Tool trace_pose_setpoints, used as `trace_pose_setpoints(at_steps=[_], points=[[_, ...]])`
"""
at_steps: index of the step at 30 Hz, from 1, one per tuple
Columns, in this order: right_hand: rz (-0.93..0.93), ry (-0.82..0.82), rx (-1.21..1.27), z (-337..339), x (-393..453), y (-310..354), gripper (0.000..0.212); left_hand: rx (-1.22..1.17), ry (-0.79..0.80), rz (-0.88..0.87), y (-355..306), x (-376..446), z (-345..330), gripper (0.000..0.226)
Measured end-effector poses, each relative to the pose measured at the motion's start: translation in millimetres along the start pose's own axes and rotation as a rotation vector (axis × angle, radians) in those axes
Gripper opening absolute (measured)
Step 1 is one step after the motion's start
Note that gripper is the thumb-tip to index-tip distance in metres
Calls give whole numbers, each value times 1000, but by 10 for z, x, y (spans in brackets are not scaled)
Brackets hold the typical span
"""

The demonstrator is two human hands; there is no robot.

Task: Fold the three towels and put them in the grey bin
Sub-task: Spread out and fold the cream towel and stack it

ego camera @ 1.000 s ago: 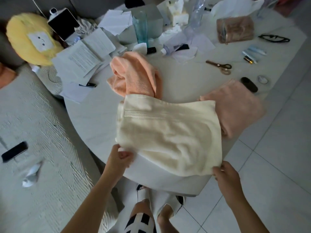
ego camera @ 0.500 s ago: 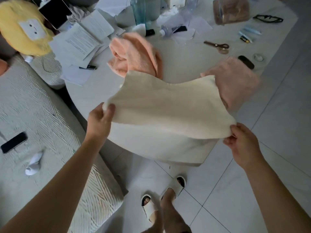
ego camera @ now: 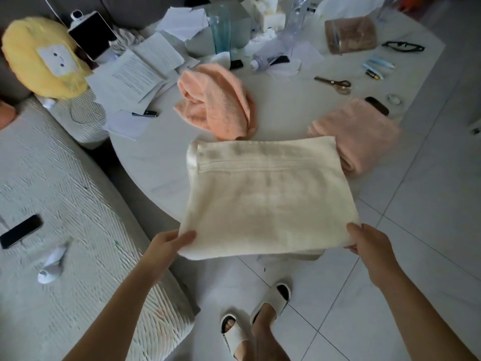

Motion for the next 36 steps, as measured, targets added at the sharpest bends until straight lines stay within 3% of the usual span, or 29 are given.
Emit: trace_pose_setpoints(at_steps=[3, 5, 8, 10, 14, 16, 19, 22, 26, 27, 29, 31, 32, 36], points=[[-79, 49, -116, -57, -50, -130, 17, 384, 104, 21, 178, -23, -128, 36], [-47, -1, -160, -35, -25, -15, 26, 542, 173, -1, 175, 5, -198, 37], [17, -53, -166, -55, 11, 264, 41, 334, 69, -35, -78, 115, -110, 28], [56, -57, -173, -122, 5, 417, 46, 369, -91, -123, -371, 212, 18, 28], [297, -63, -388, -365, 61, 853, 50, 381, -317, -261, -972, 482, 163, 31], [475, -95, -491, -515, 154, 1193, 46, 401, -368, -328, -1261, 736, 192, 44], [779, -76, -614, -862, 324, 1726, 35, 567, -327, -351, -1575, 1130, 108, 62], [895, -37, -712, -1216, 522, 2050, 25, 648, -212, -258, -1598, 1429, -19, 73], [920, 42, -752, -1629, 750, 2257, 32, 552, -127, -97, -1567, 1653, -44, 86], [898, 79, -788, -1724, 815, 2256, 34, 522, -91, -68, -1589, 1703, -53, 79], [786, 159, -868, -1845, 935, 2176, 38, 424, -50, -61, -1686, 1763, -38, 43], [721, 212, -889, -1852, 993, 2122, 28, 325, -114, -171, -1916, 1781, 31, 9], [719, 219, -903, -1825, 989, 2133, 19, 267, -144, -245, -2032, 1772, 69, 7], [761, 248, -959, -1739, 865, 2214, 22, -61, -53, -464, -2247, 1671, 26, 32]])
Point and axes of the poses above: each hand's wrist, its own x-axis towards the middle knuckle, its own z-axis out of the back of the hand, y = z × x, the point moved 9 cm from there along x, towards the middle knuckle, and after that the axes turned 1 degree about -y, right-handed, at the moved point
